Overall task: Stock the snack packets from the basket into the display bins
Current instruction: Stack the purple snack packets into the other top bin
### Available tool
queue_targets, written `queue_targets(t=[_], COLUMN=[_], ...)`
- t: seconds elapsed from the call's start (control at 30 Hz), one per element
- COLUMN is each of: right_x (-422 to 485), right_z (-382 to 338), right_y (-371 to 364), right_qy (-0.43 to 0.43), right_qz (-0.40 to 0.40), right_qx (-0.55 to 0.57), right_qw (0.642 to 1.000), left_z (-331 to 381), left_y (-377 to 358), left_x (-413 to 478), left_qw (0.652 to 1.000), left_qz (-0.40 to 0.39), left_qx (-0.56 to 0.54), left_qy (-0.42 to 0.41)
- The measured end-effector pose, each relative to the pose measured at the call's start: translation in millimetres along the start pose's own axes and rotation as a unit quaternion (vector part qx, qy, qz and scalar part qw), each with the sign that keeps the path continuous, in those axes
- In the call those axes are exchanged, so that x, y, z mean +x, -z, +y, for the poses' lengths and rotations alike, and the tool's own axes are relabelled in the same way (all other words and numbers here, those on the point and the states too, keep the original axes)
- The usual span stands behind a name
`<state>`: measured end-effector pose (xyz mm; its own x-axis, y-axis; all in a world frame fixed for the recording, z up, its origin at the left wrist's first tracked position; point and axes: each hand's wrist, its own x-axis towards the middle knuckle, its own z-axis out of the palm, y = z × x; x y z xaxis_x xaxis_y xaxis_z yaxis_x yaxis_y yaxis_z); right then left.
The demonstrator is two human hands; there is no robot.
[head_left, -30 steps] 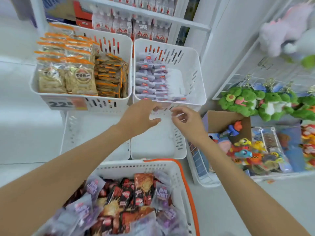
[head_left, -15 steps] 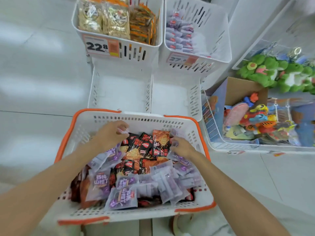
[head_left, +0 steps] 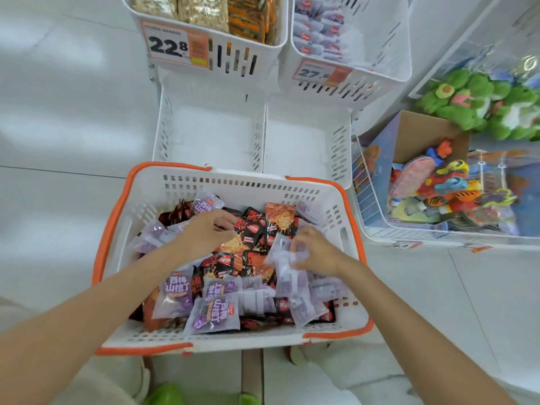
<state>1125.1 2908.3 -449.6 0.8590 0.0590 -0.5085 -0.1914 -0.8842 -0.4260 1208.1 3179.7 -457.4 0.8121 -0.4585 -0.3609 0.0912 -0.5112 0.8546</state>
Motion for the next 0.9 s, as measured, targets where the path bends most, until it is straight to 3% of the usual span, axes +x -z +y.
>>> queue_targets(t=[0.1,0.17,0.23,0.3,0.37,0.43,0.5,0.57,0.63,0.73,0.83,0.9], right_x=[-2.8,-8.8,-15.3,-18.6,-20.4,-18.1,-7.5,8.7,22.1,36.8,42.8,45.6], right_z=[4.7,6.4,-0.4,-13.2,-26.1,-28.3,-17.5,-2.6,3.3,5.4,0.2,-4.7], right_y=[17.8,22.1,20.7,19.0,18.7,20.5,20.5,11.1,-8.5,-33.5,-17.2,2.5], right_qy=[0.004,0.012,0.032,0.063,0.094,0.09,0.042,-0.018,-0.057,-0.051,-0.031,-0.032], right_qz=[0.034,0.058,0.132,0.175,0.11,0.047,0.084,0.101,0.034,0.019,0.099,0.103], right_qx=[-0.077,0.013,0.139,0.203,0.225,0.25,0.242,0.158,0.057,-0.121,-0.006,0.045], right_qw=[0.996,0.998,0.981,0.961,0.964,0.963,0.966,0.982,0.996,0.991,0.995,0.993], left_z=[15.6,23.9,33.6,41.5,45.3,39.4,30.5,23.8,17.7,14.4,9.2,5.4], left_y=[-10.4,-18.3,-22.7,-24.5,-28.5,-34.8,-36.9,-33.6,-28.7,-23.2,-16.2,-10.1], left_x=[2.6,4.4,4.3,5.9,4.7,8.2,10.9,12.7,14.9,14.3,16.7,19.8], left_qw=[0.998,0.996,0.98,0.91,0.855,0.87,0.892,0.904,0.91,0.915,0.92,0.915], left_qz=[-0.019,-0.019,-0.042,-0.136,-0.2,-0.169,-0.112,-0.098,-0.088,-0.075,-0.039,-0.006], left_qx=[-0.057,-0.074,-0.15,-0.31,-0.408,-0.408,-0.384,-0.363,-0.351,-0.348,-0.351,-0.366], left_qy=[0.019,0.046,0.127,0.239,0.25,0.217,0.212,0.205,0.201,0.192,0.17,0.17])
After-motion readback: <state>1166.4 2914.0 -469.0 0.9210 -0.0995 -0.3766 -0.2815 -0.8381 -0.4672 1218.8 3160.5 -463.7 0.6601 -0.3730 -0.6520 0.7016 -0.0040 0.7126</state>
